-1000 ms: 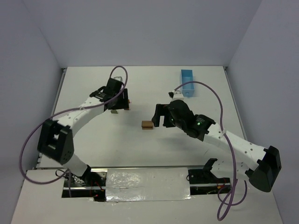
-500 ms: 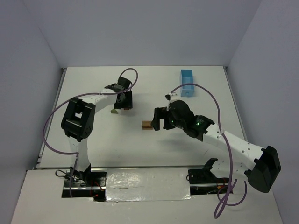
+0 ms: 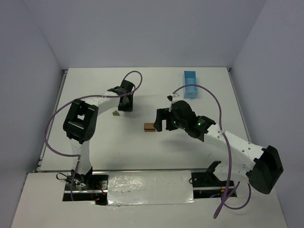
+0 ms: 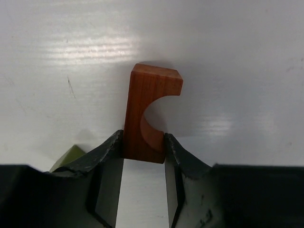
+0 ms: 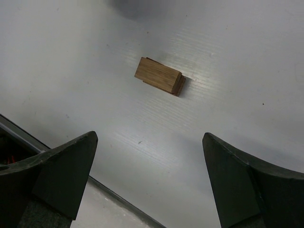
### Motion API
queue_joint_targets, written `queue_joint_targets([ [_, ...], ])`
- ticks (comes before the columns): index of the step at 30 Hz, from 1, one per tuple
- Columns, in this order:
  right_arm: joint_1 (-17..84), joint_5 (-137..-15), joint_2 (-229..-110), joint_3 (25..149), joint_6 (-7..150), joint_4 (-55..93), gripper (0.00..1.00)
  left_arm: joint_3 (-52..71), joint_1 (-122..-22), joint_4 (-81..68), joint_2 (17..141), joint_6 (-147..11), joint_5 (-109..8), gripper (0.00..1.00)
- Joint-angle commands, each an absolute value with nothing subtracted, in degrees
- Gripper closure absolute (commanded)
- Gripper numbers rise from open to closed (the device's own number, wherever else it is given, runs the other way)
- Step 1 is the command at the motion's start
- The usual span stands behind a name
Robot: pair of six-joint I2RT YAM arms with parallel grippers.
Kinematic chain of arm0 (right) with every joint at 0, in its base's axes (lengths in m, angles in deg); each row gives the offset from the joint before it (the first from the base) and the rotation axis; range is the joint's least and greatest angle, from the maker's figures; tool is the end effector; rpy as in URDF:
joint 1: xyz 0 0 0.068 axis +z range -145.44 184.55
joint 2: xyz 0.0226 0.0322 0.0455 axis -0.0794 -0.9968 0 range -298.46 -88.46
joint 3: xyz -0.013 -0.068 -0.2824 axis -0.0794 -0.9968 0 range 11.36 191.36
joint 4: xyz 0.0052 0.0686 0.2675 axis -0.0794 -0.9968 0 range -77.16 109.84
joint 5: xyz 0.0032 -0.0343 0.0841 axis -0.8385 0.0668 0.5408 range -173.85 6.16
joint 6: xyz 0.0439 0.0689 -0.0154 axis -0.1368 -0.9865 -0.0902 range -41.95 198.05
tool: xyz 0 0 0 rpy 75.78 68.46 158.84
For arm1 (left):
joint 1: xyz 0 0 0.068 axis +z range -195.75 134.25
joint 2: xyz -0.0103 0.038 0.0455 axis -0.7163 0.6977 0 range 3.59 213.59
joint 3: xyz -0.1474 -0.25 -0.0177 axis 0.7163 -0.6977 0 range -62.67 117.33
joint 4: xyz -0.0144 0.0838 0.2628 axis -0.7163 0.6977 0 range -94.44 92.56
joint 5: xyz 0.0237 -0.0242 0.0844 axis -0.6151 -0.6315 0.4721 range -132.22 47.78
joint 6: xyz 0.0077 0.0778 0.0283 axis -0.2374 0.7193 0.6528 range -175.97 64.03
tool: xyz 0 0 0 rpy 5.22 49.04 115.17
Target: Build the wood block tower
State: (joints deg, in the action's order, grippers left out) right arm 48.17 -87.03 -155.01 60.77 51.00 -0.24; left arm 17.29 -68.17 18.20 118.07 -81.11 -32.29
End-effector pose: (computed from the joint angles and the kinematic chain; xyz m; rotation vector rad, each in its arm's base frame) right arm 0.2134 0.1977 0.2646 -0.2986 2.2706 0.6051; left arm 0.4345 -0.1658 0.1501 -0.1259 2.5455 -0.1002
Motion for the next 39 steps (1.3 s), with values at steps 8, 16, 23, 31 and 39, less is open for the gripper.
queue_joint_targets([
  [8,37.2,-68.3,-139.9,61.0,46.9,7.7,0.0,2.9,-88.5,14.1,83.0,-68.1,-6.5,1.0],
  [16,37.2,-64.9,-139.7,74.6,40.4,-2.7,0.03,-26.6,-107.0,-15.9,48.3,-53.7,-14.0,1.0],
  [23,40.9,-65.0,-142.6,82.8,45.2,-14.6,0.09,-27.7,-109.2,-16.6,46.3,-50.2,-23.9,1.0],
  [31,46.0,-71.2,-148.0,88.2,49.4,-24.1,0.15,-26.1,-109.5,-16.3,48.6,-46.8,-28.3,1.0],
  [39,53.1,-67.3,-156.6,89.5,52.1,-22.4,0.17,-26.3,-109.5,-16.9,48.5,-45.7,-32.1,1.0],
])
